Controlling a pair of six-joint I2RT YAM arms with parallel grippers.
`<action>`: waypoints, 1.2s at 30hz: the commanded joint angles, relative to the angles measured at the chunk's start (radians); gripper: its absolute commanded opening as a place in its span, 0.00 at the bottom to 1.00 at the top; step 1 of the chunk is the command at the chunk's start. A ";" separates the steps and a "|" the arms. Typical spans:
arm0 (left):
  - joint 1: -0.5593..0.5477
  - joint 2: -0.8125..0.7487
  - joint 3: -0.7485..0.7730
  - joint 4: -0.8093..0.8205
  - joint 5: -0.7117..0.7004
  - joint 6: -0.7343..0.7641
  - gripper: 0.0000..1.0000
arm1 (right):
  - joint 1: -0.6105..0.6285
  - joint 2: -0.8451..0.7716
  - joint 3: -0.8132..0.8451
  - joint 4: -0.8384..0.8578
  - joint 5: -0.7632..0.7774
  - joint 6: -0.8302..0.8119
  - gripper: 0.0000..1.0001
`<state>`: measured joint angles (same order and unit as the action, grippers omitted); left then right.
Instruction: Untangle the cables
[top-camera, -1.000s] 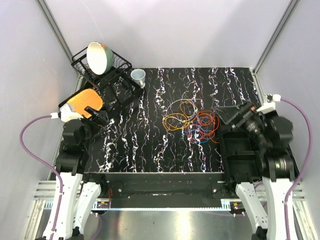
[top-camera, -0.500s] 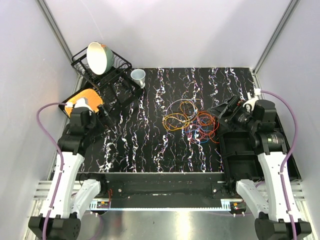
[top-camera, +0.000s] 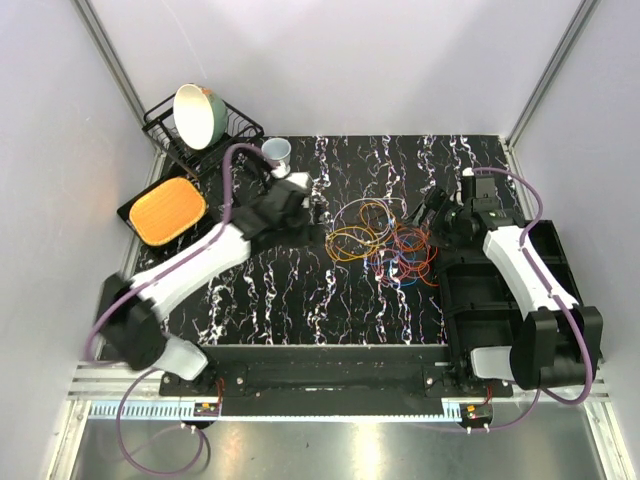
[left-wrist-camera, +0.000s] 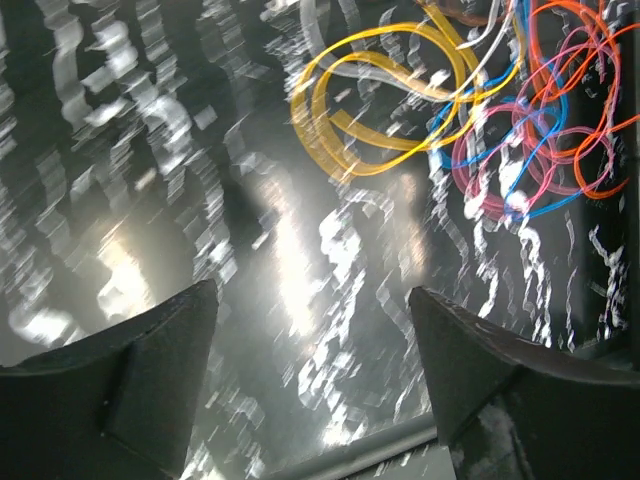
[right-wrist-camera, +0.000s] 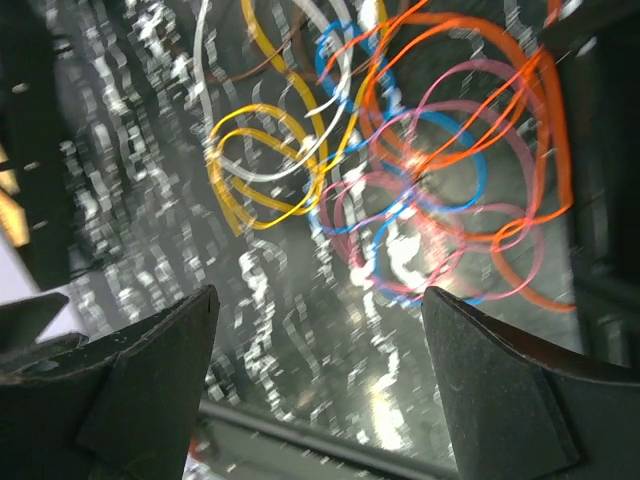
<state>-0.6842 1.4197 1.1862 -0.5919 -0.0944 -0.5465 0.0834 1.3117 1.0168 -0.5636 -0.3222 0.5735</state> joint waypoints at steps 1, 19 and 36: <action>-0.050 0.264 0.241 0.057 -0.054 0.006 0.78 | 0.004 0.012 0.055 0.059 0.089 -0.104 0.89; -0.051 0.596 0.457 0.047 -0.097 -0.505 0.77 | 0.006 0.000 -0.009 0.114 -0.008 -0.098 0.90; -0.040 0.614 0.351 0.231 -0.130 -0.684 0.60 | 0.006 -0.075 -0.049 0.119 -0.008 -0.095 0.90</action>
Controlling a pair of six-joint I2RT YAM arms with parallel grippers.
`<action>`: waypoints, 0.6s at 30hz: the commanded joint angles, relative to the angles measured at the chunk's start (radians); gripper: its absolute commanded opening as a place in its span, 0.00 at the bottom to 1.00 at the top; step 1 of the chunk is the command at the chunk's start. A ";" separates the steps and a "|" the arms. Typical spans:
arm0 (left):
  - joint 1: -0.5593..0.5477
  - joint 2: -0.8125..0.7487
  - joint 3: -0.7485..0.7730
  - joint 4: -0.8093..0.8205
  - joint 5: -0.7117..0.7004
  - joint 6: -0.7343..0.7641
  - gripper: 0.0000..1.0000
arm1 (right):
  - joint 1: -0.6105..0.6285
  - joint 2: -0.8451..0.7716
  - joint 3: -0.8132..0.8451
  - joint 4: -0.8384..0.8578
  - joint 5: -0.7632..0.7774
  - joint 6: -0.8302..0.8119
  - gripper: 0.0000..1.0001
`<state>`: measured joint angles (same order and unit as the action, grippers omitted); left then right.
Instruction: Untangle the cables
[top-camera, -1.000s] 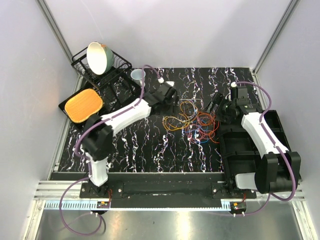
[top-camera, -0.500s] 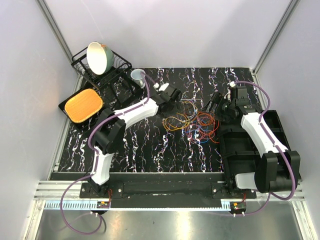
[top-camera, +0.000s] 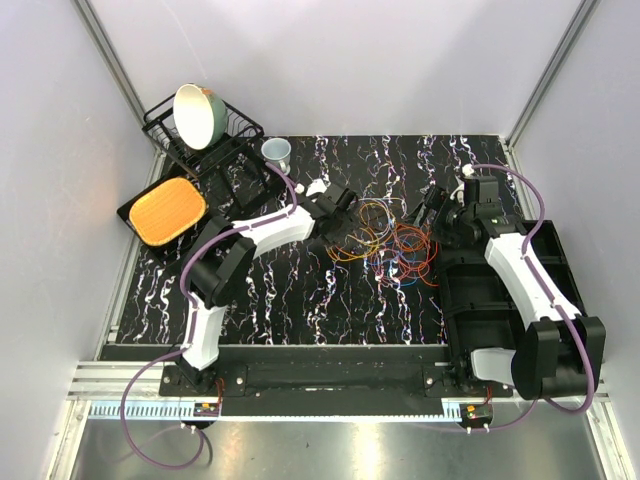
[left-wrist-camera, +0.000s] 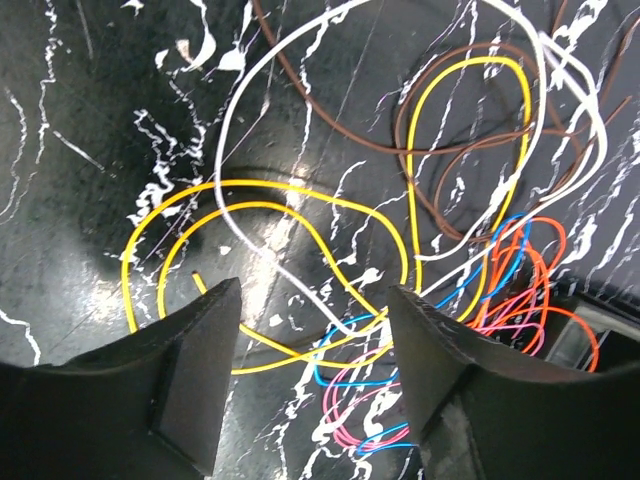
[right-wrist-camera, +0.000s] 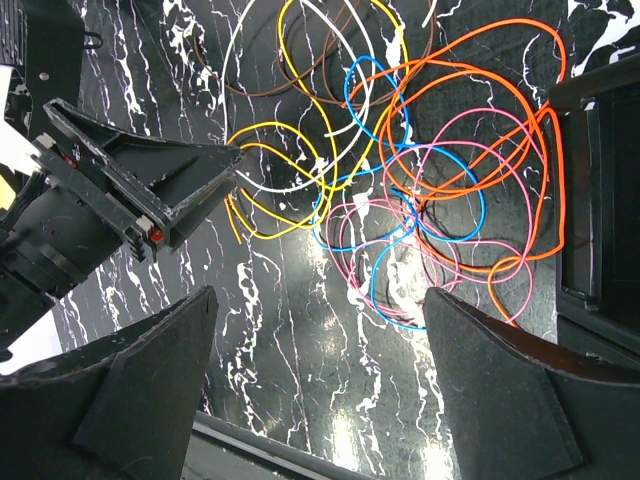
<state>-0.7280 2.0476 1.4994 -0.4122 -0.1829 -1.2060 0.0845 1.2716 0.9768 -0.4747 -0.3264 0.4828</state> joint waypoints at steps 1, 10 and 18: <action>0.006 -0.010 0.036 0.053 -0.041 -0.026 0.59 | 0.004 -0.040 -0.009 0.031 0.004 -0.006 0.90; 0.013 0.080 0.130 0.015 -0.049 0.008 0.51 | 0.004 -0.041 -0.027 0.031 0.013 0.004 0.90; 0.025 0.137 0.179 0.000 -0.020 0.026 0.12 | 0.004 -0.066 -0.039 0.030 0.029 0.010 0.90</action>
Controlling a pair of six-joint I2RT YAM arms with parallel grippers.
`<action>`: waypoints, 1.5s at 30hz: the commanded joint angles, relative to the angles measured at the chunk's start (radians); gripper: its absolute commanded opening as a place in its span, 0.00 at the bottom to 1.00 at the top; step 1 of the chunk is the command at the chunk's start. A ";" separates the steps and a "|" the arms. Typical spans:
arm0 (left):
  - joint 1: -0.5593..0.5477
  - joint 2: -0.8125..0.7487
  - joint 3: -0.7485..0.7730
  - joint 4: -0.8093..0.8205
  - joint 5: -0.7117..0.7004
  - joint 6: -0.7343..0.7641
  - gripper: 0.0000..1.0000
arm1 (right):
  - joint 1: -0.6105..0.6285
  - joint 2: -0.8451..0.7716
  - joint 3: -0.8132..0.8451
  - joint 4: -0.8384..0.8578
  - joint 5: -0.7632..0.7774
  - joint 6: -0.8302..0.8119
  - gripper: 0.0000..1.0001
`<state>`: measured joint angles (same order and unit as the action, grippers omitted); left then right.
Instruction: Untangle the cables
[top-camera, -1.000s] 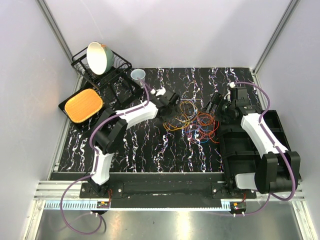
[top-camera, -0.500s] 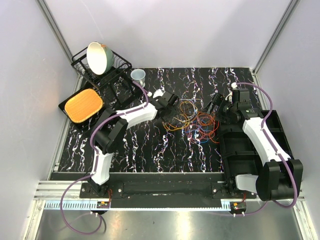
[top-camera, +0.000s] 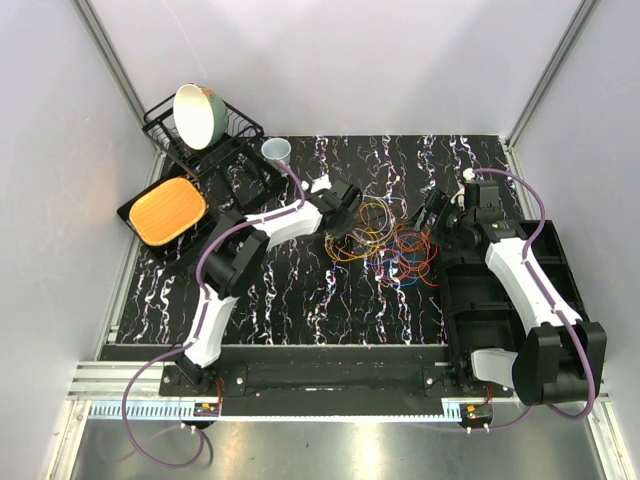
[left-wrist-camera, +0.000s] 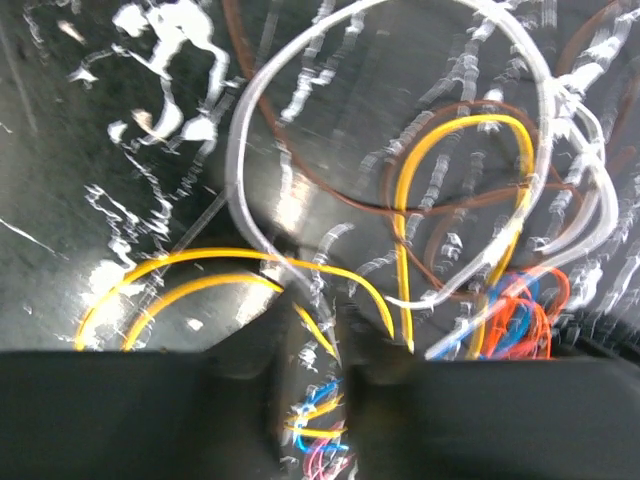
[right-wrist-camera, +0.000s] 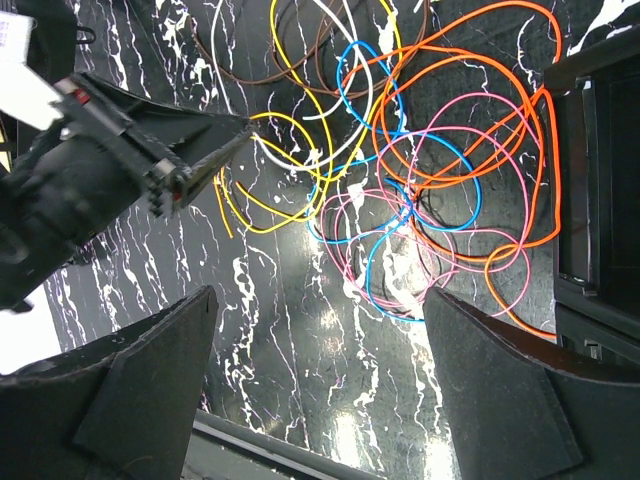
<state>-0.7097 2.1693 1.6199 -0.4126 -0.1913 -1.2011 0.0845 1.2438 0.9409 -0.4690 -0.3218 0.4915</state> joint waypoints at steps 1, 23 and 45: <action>0.007 0.014 0.061 0.000 -0.010 0.028 0.00 | 0.006 -0.038 -0.001 0.021 0.023 0.002 0.90; 0.024 -0.561 0.335 -0.117 -0.162 0.578 0.00 | 0.004 -0.058 0.233 -0.008 -0.034 0.059 0.89; 0.081 -0.510 0.096 -0.300 0.551 0.894 0.00 | 0.014 -0.176 -0.014 0.530 -0.530 0.157 0.85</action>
<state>-0.6350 1.6459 1.5414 -0.6159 0.3141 -0.3595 0.0914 1.0882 0.9318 -0.1188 -0.7734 0.6456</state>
